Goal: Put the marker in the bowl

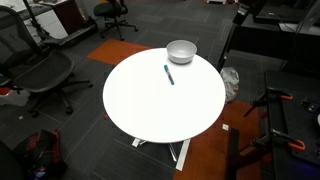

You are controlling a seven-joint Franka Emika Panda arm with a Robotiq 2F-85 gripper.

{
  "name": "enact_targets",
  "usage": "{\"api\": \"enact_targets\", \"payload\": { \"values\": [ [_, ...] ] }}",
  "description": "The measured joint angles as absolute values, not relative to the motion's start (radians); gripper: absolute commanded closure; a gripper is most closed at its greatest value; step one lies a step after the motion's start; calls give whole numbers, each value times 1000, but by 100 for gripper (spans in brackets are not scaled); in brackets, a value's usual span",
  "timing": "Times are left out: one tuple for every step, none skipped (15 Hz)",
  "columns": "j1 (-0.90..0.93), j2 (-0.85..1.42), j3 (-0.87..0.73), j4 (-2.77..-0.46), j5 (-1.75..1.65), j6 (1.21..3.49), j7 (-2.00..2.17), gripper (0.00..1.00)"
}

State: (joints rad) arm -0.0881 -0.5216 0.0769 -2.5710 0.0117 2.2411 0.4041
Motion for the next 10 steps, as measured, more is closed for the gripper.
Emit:
{"api": "enact_targets", "payload": {
  "values": [
    [-93,-497,80,-2556,12,2250,432,0],
    [-98,-471,86,-2541,12,2261,462,0],
    [-103,-444,92,-2525,11,2270,492,0],
    [-107,-416,98,-2510,11,2278,520,0],
    [-110,-387,102,-2494,9,2286,545,0],
    [-112,-356,102,-2479,7,2299,562,0],
    [-115,-326,102,-2466,4,2314,578,0],
    [-119,-294,102,-2452,-2,2332,590,0],
    [-122,-263,100,-2441,-11,2352,597,0],
    [-123,-232,93,-2429,-16,2368,597,0]
  ]
}}
